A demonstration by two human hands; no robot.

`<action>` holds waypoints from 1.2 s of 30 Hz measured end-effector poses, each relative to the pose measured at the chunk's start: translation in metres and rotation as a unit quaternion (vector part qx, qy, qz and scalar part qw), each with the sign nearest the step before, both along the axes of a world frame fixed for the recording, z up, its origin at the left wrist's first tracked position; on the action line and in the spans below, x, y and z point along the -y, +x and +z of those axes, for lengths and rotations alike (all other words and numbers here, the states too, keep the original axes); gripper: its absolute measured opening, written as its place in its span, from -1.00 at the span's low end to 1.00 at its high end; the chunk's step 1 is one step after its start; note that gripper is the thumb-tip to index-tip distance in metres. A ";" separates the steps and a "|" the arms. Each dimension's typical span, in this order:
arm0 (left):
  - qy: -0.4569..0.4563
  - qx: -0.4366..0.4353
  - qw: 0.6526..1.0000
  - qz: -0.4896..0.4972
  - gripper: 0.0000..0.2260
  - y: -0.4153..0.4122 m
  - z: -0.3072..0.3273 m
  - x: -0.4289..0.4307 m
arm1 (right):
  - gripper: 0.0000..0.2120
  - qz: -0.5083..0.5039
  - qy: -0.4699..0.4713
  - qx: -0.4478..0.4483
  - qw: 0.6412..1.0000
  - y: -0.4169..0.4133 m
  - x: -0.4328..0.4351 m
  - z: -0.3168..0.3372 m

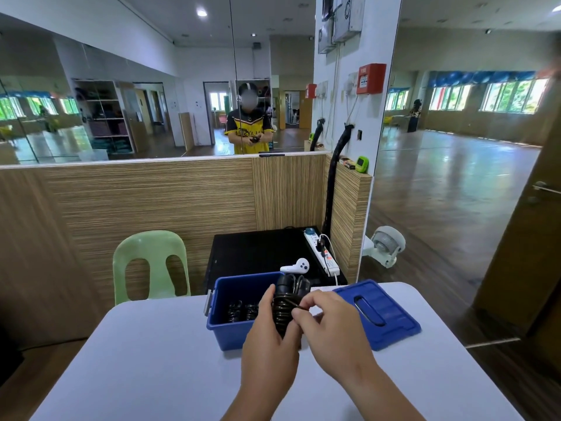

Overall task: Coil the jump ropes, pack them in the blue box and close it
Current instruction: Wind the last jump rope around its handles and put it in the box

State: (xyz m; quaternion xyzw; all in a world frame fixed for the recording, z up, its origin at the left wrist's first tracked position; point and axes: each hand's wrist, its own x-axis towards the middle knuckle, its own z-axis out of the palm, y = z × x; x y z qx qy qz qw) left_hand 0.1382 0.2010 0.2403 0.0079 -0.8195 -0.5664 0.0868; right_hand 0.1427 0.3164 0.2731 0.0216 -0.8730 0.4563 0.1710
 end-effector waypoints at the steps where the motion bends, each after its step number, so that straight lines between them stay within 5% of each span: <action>1: 0.006 0.002 1.000 0.002 -0.43 0.001 -0.001 0.001 | -0.85 0.011 -0.002 0.014 1.000 0.000 -0.001 0.002; 15: 0.099 0.023 0.995 -0.006 -0.46 -0.005 -0.001 0.009 | -0.56 0.090 -0.274 0.129 0.949 -0.008 -0.005 0.003; 20: 0.135 0.030 0.990 -0.018 -0.59 -0.006 0.000 0.010 | -0.82 0.077 -0.212 0.098 0.969 -0.006 -0.006 -0.002; 31: 0.191 0.054 0.978 -0.064 -0.53 -0.013 0.005 0.012 | -0.83 0.045 -0.109 0.016 0.993 0.001 -0.007 -0.007; 36: 0.222 0.057 0.973 -0.021 -0.78 -0.018 0.007 0.003 | -0.82 0.052 -0.093 -0.011 0.994 0.002 -0.008 -0.009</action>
